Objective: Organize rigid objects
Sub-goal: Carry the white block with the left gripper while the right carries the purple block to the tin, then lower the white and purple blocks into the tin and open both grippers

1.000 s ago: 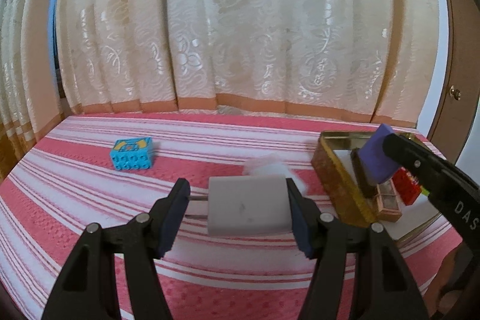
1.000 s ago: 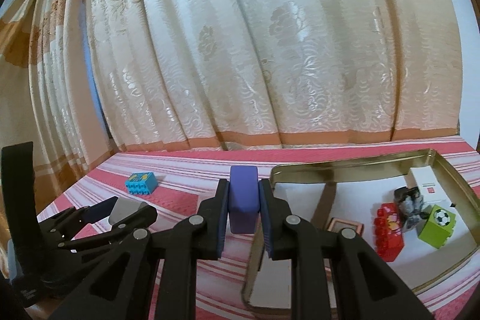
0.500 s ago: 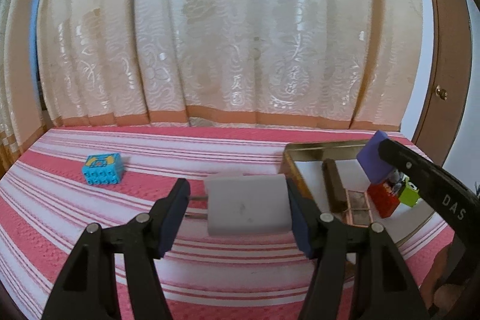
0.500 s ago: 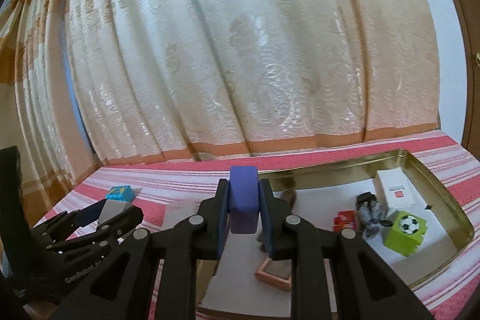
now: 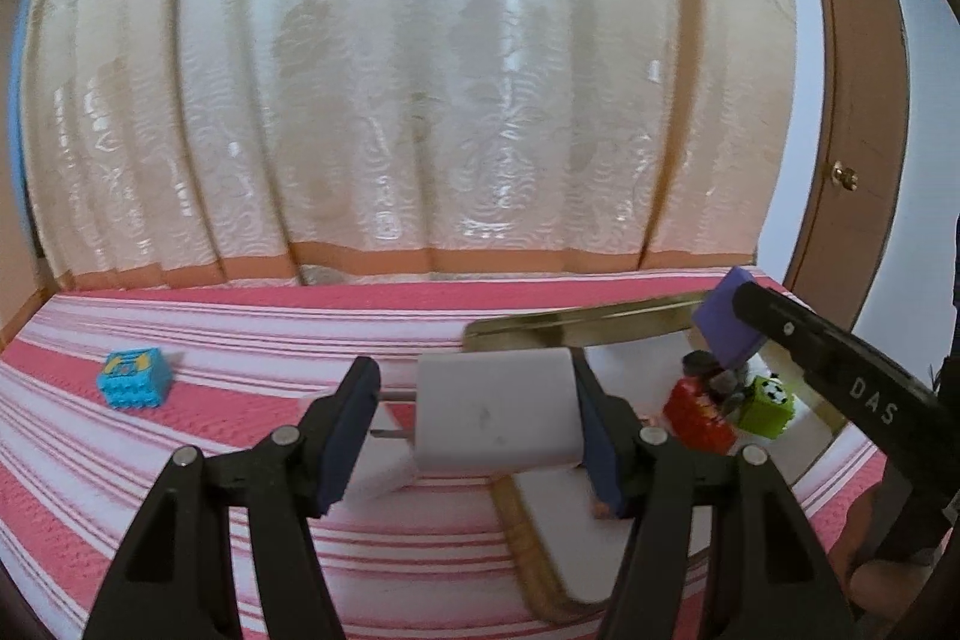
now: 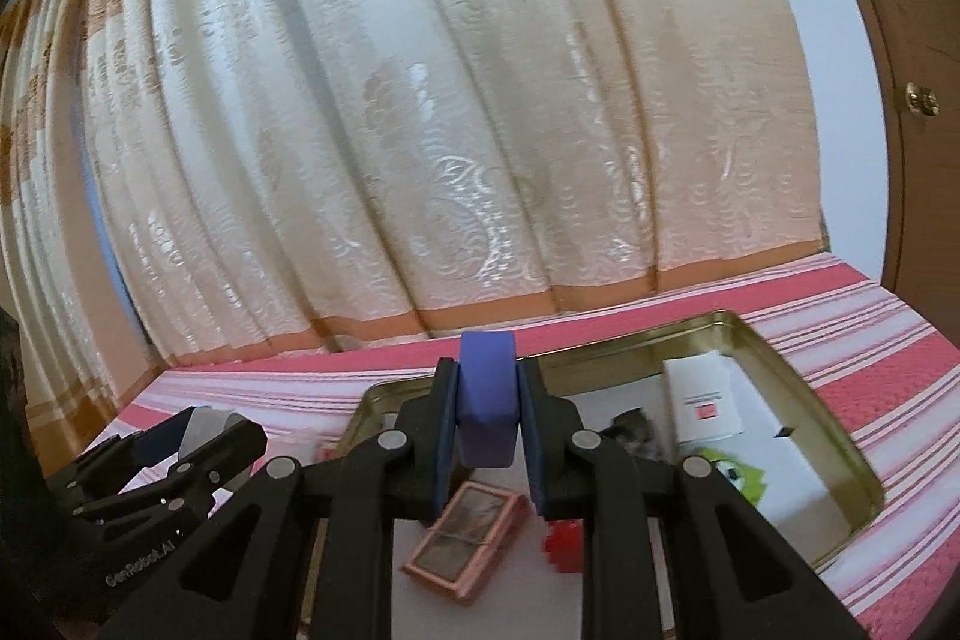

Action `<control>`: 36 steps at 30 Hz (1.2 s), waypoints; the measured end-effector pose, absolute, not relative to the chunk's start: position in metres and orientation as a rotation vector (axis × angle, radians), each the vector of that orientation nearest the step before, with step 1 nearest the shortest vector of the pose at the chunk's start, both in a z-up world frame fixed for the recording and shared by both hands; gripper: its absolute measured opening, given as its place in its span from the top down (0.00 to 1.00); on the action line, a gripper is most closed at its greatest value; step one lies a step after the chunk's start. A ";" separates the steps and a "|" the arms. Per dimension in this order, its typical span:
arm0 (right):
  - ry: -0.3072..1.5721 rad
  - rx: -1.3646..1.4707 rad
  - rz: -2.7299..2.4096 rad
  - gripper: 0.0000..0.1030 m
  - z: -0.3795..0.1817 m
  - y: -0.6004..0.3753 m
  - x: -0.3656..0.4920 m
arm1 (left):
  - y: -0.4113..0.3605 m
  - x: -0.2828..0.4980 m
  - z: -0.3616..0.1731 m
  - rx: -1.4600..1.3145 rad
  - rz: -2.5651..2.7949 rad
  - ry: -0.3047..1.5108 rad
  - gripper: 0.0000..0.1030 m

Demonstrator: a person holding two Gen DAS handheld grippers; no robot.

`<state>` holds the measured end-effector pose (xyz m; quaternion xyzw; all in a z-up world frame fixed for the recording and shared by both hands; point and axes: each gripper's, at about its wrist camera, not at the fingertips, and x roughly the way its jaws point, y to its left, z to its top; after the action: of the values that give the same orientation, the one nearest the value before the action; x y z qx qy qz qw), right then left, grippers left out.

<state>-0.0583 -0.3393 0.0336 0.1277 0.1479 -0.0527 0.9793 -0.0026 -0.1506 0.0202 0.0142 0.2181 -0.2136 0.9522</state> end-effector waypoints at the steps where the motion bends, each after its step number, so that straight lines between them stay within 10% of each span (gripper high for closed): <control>1: 0.297 0.259 -0.114 0.79 0.034 -0.343 -0.059 | -0.155 -0.003 0.020 0.030 -0.441 0.445 0.39; 36: 0.495 0.245 -0.354 0.79 0.006 -0.449 -0.050 | -0.275 0.000 -0.015 0.204 -0.499 0.597 0.39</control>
<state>-0.0501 -0.4494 0.0064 0.1204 0.2433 -0.1737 0.9466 -0.0001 -0.2747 -0.0147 0.0992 0.2906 -0.2426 0.9203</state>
